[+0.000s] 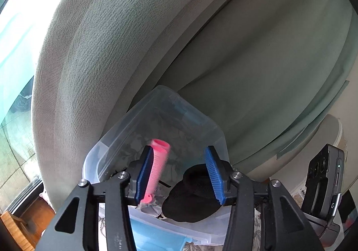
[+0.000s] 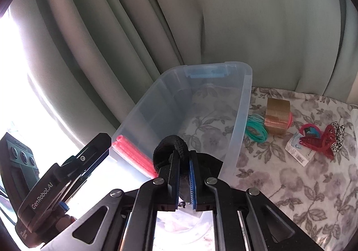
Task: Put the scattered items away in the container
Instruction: 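Open the left tool over the bin while the right tool releases the sponge bun inside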
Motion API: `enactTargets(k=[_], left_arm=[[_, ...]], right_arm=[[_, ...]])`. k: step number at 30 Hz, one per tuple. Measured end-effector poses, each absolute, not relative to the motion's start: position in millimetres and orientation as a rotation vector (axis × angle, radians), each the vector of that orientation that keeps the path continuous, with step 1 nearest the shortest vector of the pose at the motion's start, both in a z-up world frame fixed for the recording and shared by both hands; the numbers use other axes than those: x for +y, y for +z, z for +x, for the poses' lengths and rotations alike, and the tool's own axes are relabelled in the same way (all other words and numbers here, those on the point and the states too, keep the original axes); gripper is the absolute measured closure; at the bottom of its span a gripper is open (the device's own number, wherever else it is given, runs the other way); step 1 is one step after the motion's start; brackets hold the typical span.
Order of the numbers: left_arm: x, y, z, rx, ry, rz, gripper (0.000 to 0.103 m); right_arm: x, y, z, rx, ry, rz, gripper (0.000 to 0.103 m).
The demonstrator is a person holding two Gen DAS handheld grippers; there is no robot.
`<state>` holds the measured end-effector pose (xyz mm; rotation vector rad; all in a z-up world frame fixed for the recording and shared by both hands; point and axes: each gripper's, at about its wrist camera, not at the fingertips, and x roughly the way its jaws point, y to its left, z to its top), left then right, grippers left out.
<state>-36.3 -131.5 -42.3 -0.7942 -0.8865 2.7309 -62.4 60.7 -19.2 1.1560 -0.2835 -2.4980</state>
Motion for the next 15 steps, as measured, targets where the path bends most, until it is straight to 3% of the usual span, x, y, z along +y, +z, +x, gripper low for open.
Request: enactTargets(k=[1,5,15], left_arm=[[-130,-43,-37,-0.884,2.732,-0.799,0.05],[-123,-46,-40,-0.877,2.734,-0.817,0.044],[-102,-43,-42,-0.834,2.74,-0.824,0.042]], right_arm=[[61,-20,-63,-0.282,-2.498,1.154,0.091],[61,-17,-60,-0.268,-2.496,1.131,0.064],[64,-12,-51,-0.262,-2.49,1.11,0.06]])
